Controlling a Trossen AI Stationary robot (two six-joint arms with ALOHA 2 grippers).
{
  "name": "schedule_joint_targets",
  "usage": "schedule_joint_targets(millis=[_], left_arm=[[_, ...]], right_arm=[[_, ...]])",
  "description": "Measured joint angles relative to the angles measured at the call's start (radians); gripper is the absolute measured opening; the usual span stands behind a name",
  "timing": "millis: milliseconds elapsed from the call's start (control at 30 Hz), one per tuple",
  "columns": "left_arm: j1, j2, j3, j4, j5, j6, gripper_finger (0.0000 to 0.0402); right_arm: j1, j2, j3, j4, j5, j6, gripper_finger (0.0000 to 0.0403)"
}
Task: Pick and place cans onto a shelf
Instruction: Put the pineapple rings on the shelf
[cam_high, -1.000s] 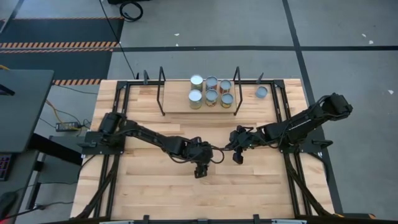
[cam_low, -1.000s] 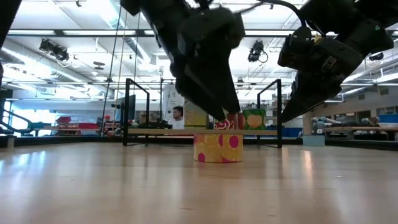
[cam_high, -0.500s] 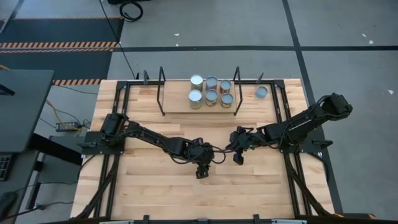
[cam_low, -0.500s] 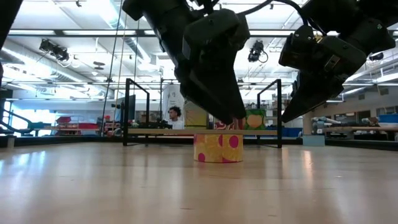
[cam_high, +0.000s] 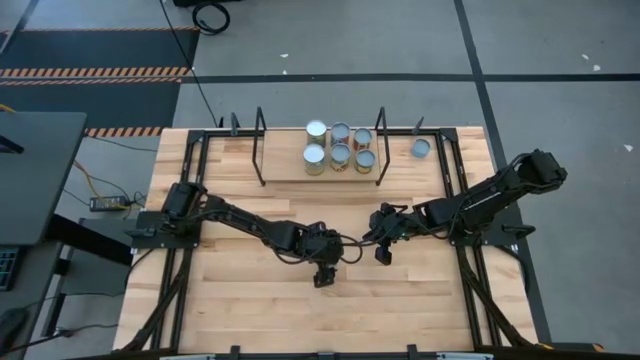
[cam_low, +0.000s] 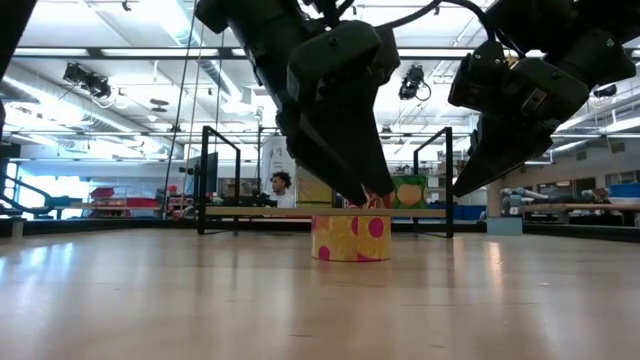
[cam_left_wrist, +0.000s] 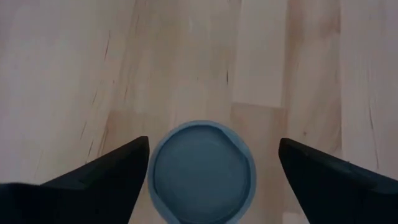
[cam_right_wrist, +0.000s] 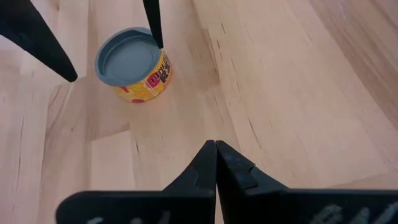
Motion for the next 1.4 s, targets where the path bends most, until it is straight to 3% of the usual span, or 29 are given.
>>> schedule_joint_targets(millis=[467,867,1000,1233,1400], left_arm=[[0.001,0.044,-0.001,-0.03,-0.006,-0.004,0.0364],[0.003,0.064,-0.001,-0.042,-0.025,0.044,0.029],[0.007,0.052,-0.001,-0.065,-0.039,0.065,0.0286],[0.035,-0.189,0.0,-0.32,-0.163,0.197,0.0286],[0.134,-0.404,0.002,-0.536,-0.268,0.233,0.0285]], right_arm=[[0.02,0.0,0.0,0.0,0.0,0.024,0.0005],[0.024,0.0,0.0,0.001,0.0,0.035,0.0005],[0.026,-0.001,0.0,-0.002,-0.001,0.035,0.0005],[0.027,-0.009,0.0,-0.014,-0.026,0.027,0.0005],[0.027,-0.009,0.0,-0.02,-0.026,0.024,0.0005]])
